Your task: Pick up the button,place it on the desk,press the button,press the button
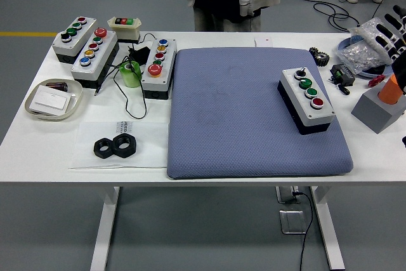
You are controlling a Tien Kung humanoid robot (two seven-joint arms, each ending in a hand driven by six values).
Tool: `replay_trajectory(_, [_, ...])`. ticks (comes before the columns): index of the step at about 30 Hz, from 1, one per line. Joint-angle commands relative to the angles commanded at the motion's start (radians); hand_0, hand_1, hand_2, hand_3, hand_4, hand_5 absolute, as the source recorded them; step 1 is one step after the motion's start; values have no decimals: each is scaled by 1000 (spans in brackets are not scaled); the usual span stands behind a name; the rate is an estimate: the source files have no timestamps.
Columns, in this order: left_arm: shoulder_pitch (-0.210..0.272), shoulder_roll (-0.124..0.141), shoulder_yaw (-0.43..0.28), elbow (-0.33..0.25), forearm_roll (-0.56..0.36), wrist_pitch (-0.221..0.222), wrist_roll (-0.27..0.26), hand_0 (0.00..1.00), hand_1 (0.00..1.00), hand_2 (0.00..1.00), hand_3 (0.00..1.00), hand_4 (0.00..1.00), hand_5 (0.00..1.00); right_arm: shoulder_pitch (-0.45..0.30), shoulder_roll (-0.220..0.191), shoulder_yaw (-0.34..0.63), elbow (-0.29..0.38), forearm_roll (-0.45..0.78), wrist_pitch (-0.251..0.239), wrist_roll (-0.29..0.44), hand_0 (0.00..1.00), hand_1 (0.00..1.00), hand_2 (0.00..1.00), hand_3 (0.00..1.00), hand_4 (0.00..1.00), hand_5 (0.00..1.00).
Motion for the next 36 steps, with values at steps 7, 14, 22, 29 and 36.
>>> replay_trajectory(7, [-4,-1,5,-1,-7,0,-1,683,655,753,791,694,998,4,-1,-3,0,-25,-1,-6,959,861,903,880,609,549])
replay_trajectory(14, [1,-1,2,-2,0,-2,2,683,655,753,791,694,998,-1,-1,-12,2,-124,-8,-29,959,864,911,890,703,418])
replay_trajectory(22, [9,-1,-2,-3,8,-5,5,682,654,753,791,694,998,6,10,-69,5,-394,-44,-172,980,895,943,940,797,317])
replay_trajectory(29, [12,-1,-7,-4,15,-5,7,682,653,751,790,694,998,37,66,-179,-6,-693,-47,-389,998,930,991,998,937,254])
replay_trajectory(36, [15,-2,-11,-4,22,-6,10,682,654,750,790,695,998,65,149,-252,-60,-985,-55,-515,998,947,998,998,972,218])
